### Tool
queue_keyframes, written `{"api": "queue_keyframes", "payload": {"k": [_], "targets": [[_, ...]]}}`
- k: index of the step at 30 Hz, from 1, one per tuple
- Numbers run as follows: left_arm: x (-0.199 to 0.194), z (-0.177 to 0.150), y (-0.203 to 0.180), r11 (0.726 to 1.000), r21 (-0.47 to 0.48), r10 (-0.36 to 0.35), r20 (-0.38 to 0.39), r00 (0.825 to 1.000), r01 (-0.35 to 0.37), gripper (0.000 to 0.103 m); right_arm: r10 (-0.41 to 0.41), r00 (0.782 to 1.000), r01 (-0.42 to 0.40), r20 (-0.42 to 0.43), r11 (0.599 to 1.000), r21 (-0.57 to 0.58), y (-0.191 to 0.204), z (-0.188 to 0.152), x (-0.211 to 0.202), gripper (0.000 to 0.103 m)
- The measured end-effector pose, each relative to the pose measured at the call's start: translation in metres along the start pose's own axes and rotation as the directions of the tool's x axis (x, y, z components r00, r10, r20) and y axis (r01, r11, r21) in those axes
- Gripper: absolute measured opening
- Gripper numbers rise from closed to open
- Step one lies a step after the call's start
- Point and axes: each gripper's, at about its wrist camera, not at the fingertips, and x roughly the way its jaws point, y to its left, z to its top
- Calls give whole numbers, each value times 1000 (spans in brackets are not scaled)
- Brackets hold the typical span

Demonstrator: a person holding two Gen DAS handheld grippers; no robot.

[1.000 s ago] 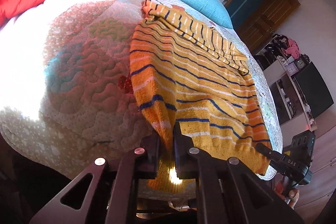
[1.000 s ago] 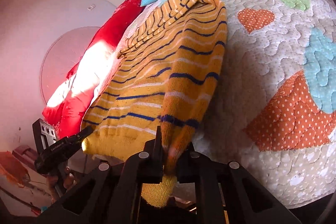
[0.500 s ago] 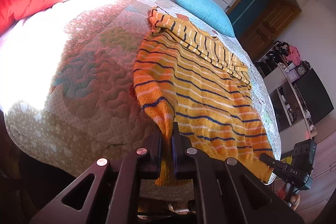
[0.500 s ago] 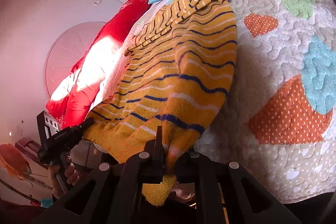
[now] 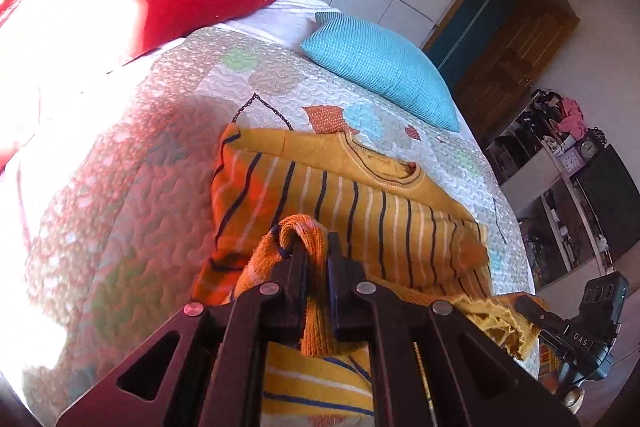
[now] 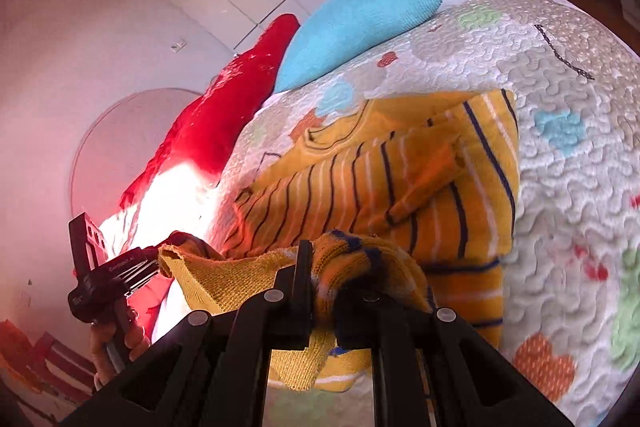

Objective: Fold small clothes

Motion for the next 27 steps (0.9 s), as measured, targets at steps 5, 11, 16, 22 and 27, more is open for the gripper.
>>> {"api": "queue_keyframes", "payload": {"k": [5, 11, 16, 22, 27], "targets": [[77, 30, 14, 997, -77, 19, -128, 992, -30, 12, 61, 997, -49, -45, 971, 234, -55, 43, 49, 25], [76, 49, 33, 985, -156, -77, -48, 996, 68, 54, 232, 971, -231, 63, 831, 506, -112, 66, 73, 61], [55, 70, 49, 973, -210, -93, 3, 996, 91, 64, 189, 980, -190, 55, 832, 521, -114, 79, 81, 61], [32, 48, 34, 996, 2, 84, -10, 996, -84, 69, 201, 975, -221, 93, 856, 468, -104, 82, 52, 72], [12, 5, 29, 989, 80, 127, -38, 991, -123, 69, 132, 986, -163, 100, 877, 451, -111, 65, 15, 76]]}}
